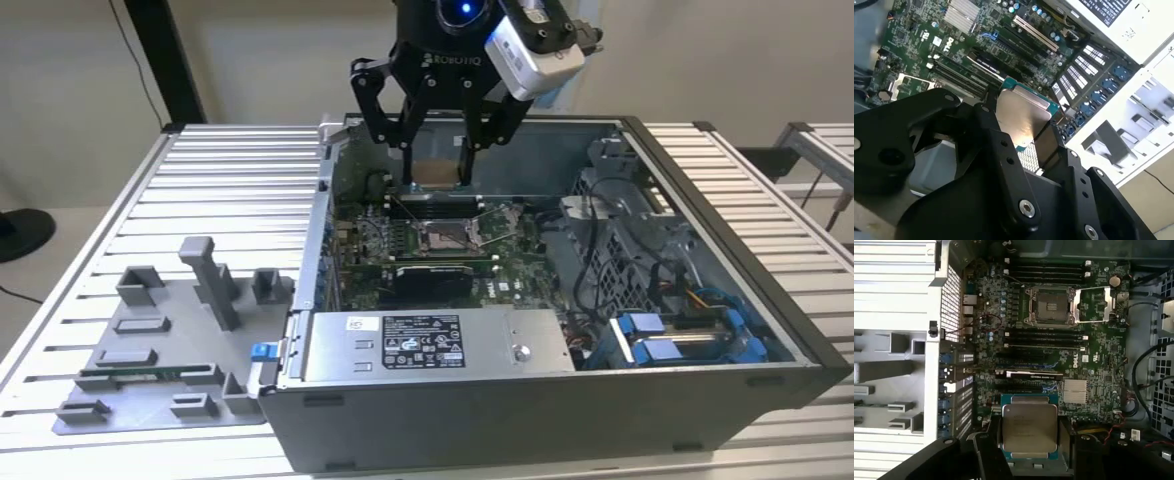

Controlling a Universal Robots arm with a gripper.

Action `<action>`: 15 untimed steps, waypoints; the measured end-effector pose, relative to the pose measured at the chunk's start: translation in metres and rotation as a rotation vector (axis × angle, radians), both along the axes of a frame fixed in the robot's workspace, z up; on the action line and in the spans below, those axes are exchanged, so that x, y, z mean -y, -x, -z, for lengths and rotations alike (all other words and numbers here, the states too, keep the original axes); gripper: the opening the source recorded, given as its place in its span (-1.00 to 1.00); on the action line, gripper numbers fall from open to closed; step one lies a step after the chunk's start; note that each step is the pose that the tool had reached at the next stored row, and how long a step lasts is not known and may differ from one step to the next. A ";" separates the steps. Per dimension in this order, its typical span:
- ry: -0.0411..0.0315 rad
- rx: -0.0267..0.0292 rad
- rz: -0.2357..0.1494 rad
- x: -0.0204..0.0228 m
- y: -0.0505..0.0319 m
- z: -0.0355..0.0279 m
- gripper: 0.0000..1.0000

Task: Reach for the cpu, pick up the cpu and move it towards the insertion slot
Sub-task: 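Pick up the cpu and move it towards the insertion slot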

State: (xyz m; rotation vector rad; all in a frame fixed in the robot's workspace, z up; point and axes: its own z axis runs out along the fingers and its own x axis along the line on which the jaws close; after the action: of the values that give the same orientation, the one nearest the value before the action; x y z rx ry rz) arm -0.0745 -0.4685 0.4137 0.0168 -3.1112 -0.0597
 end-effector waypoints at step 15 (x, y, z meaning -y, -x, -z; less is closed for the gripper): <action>0.0000 -0.0020 0.000 0.0000 -0.0178 0.0000 -1.00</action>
State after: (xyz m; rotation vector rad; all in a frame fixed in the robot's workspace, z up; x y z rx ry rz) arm -0.0567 -0.4685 0.4136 0.0167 -3.1093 -0.0597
